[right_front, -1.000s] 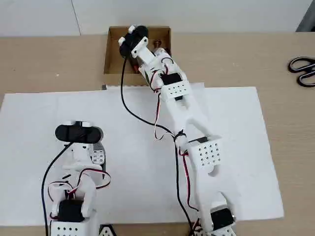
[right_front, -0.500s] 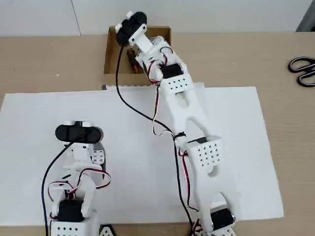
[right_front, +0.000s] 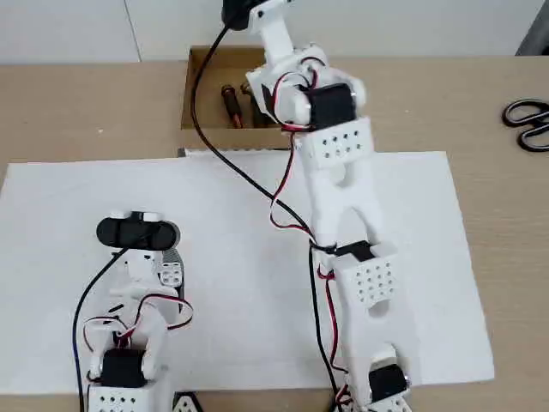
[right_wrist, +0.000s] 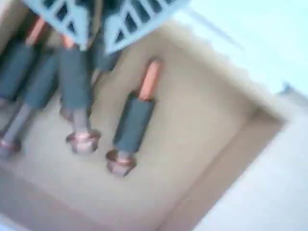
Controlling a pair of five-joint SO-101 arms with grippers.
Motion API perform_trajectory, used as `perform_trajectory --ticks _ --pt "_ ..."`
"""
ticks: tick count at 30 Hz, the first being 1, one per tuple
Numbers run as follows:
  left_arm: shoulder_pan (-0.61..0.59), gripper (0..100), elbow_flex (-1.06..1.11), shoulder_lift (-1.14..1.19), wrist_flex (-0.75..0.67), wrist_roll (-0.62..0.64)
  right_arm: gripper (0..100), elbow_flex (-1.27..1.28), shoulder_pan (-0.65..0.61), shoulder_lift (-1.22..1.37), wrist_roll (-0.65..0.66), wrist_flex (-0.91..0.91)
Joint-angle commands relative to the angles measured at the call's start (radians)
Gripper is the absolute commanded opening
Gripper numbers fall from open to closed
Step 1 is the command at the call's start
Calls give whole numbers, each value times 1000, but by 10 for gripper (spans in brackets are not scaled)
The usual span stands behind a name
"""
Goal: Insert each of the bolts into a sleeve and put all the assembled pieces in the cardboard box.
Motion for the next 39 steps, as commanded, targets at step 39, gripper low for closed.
perform_trajectory --ticks 39 --pt "5 7 -2 -8 -25 -6 2 2552 395 -1755 -206 -590"
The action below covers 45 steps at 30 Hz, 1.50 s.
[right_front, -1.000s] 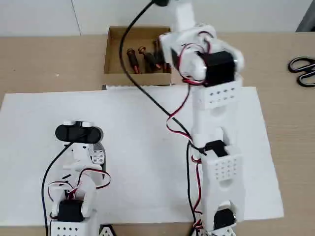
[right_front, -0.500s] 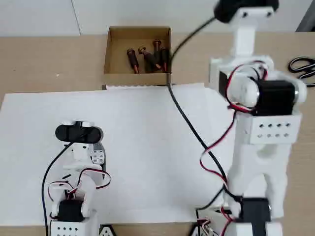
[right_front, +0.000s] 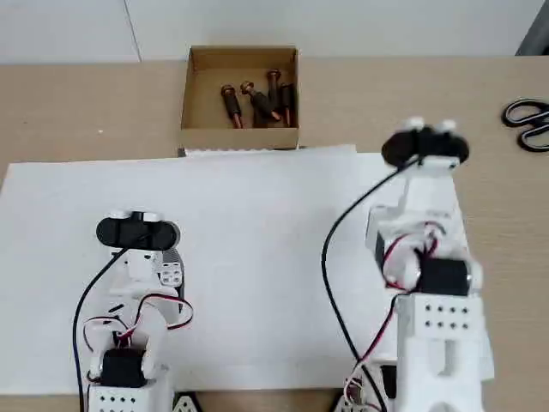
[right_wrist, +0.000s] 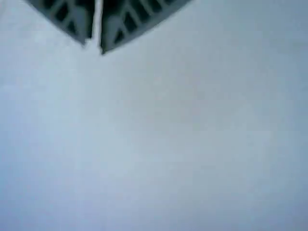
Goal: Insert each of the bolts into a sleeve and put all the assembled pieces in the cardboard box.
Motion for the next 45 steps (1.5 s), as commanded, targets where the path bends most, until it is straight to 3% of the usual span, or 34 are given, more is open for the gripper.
perform_trajectory --ticks 1,9,16,22,28,45 --pt "5 7 -2 -8 -25 -6 2 176 -5 -102 -2 -101" --pt "5 7 -2 -8 -25 -6 2 471 -5 -242 -2 -303" --pt "5 7 -2 -8 -25 -6 2 646 -7 -438 -2 -363" --pt "5 7 -2 -8 -25 -6 2 779 -2 -684 0 -338" --pt "5 7 -2 -8 -25 -6 2 783 -48 -901 0 -87" --pt "5 7 -2 -8 -25 -6 3 773 -33 -900 -9 -54"
